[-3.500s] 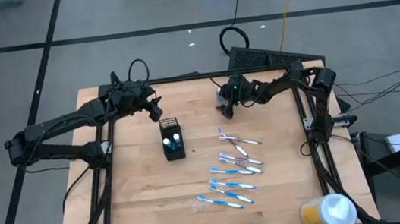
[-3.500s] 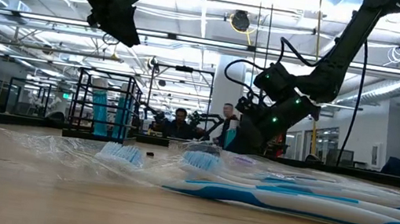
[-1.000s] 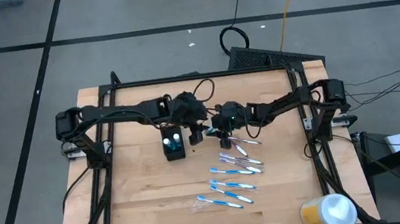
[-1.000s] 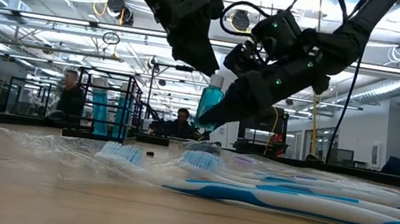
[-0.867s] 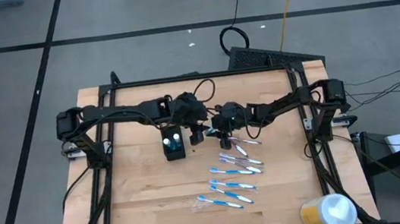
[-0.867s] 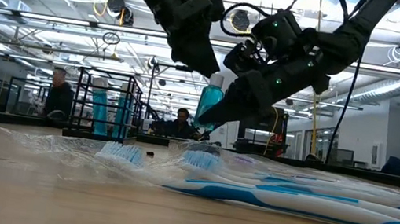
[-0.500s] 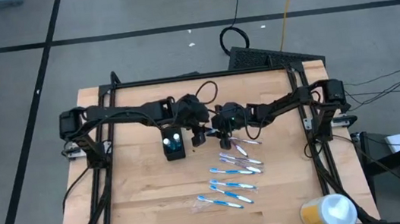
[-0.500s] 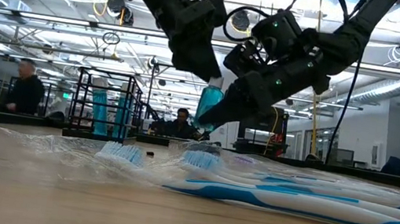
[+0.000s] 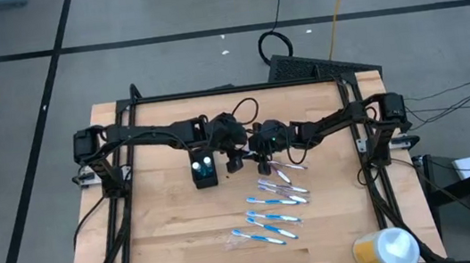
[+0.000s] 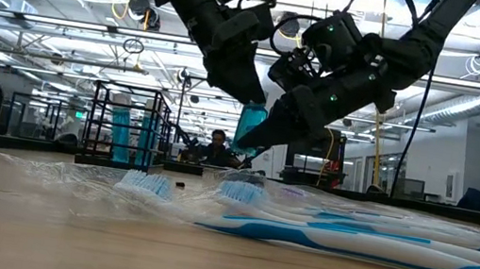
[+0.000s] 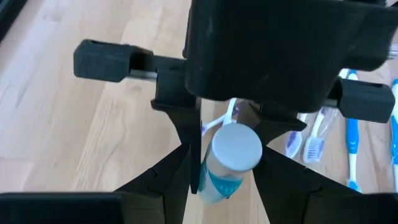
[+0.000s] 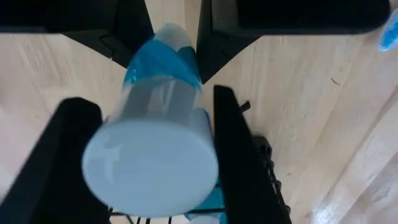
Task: Pick & Place toothbrushing station
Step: Put the mouthwash into the black organizer
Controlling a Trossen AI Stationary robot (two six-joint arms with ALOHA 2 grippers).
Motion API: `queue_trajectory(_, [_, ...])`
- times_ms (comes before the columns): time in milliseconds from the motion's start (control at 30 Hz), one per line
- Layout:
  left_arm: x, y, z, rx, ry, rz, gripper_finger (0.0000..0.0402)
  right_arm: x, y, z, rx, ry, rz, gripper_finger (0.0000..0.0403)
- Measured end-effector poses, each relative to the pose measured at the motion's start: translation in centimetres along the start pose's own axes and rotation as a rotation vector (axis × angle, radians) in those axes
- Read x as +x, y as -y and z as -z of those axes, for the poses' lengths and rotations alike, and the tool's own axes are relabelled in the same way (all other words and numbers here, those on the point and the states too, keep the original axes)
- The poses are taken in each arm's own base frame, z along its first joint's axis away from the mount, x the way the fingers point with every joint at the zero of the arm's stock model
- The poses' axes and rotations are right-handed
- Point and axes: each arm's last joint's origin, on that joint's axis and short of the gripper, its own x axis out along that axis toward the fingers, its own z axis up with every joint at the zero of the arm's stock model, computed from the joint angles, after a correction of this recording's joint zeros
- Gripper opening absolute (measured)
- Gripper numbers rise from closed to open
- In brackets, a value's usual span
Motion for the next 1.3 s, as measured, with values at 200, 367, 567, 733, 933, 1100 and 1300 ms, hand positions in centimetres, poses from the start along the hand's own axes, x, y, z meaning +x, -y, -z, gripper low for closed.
queue_trajectory(200, [-0.1,0.0,-0.2,0.001,0.022,0.000,0.0172,0.0,0.0,0.0,0.000,0.002,0.000,0.0089])
queue_trajectory(367, [-0.1,0.0,-0.3,-0.001,0.024,0.001,0.0171,0.0,0.0,0.0,0.000,0.001,0.000,0.0089])
queue_trajectory(567, [-0.1,0.0,-0.3,0.003,0.025,0.004,0.0108,0.0,0.0,0.0,0.005,0.001,0.000,0.0089])
queue_trajectory(733, [-0.1,0.0,-0.3,-0.011,0.030,0.001,0.0098,0.0,0.0,0.0,0.009,-0.001,-0.004,0.0090])
queue_trajectory(933, [-2.0,0.1,-1.0,-0.013,0.068,-0.018,0.0098,-0.1,0.0,0.2,0.020,-0.036,-0.007,0.0129])
queue_trajectory(1100, [-5.6,0.2,-2.0,0.005,0.135,-0.089,0.0098,0.0,0.0,0.4,0.048,-0.049,-0.006,0.0191])
queue_trajectory(1300, [-10.9,0.6,-1.6,-0.026,0.124,-0.183,0.0098,-0.7,0.4,0.6,0.058,-0.108,0.002,0.0247])
